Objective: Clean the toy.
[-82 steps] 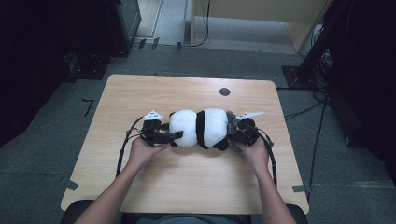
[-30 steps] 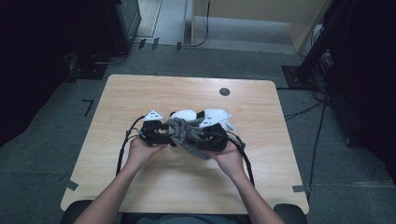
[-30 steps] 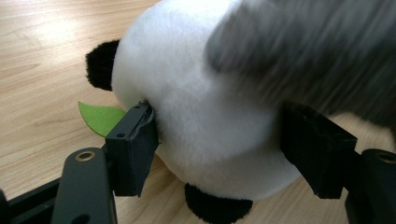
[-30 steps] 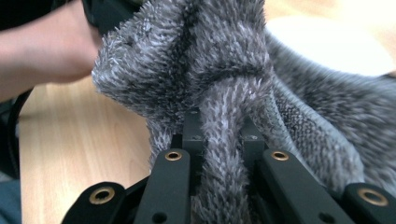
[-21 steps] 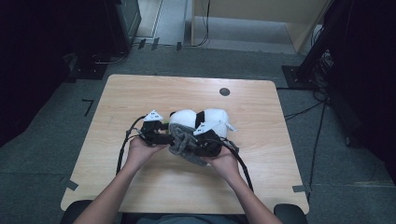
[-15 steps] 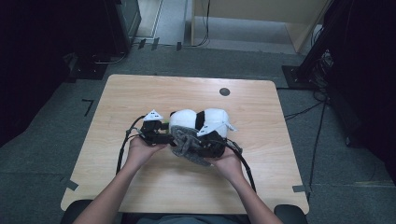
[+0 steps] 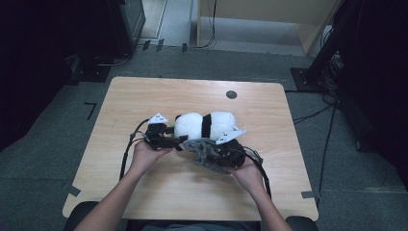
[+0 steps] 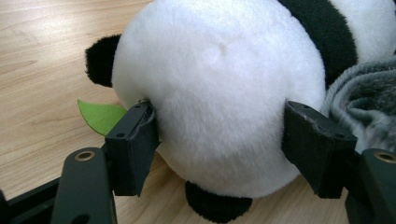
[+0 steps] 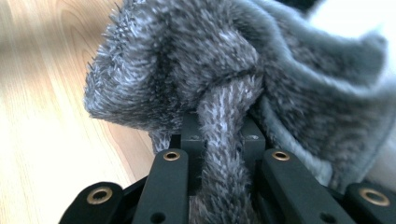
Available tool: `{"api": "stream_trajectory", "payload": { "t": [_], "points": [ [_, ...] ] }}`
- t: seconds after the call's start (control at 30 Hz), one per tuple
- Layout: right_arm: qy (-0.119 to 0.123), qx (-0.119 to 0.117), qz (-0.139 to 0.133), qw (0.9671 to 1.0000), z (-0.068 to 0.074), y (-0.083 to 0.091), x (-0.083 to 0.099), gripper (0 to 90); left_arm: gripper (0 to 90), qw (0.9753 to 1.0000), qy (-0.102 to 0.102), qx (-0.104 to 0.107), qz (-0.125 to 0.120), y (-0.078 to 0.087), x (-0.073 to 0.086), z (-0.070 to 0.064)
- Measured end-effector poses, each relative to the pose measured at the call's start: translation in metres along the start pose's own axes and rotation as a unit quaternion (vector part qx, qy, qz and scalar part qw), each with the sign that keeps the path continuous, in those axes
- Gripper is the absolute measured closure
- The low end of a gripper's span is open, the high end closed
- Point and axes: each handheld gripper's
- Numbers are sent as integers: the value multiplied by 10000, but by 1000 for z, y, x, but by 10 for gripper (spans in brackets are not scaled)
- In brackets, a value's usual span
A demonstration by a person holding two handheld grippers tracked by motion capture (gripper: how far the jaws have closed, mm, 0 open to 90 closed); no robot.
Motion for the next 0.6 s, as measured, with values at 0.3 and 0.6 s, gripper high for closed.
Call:
{"api": "stream_trajectory", "payload": {
  "t": [0.3,0.6],
  "points": [
    [-201,241,147,9994,-8,18,20,788,286,10000,-33,-46,36,0,0,-1],
    [-580,422,204,9972,-31,32,37,787,284,10000,1,-19,22,0,1,0]
  ]
}}
Point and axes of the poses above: each handheld gripper's, and its own axes: y roughly backward along the jaws, x roughly out of its underside, z roughly to its left, and after that the axes turned 11 degrees about -y, right-handed
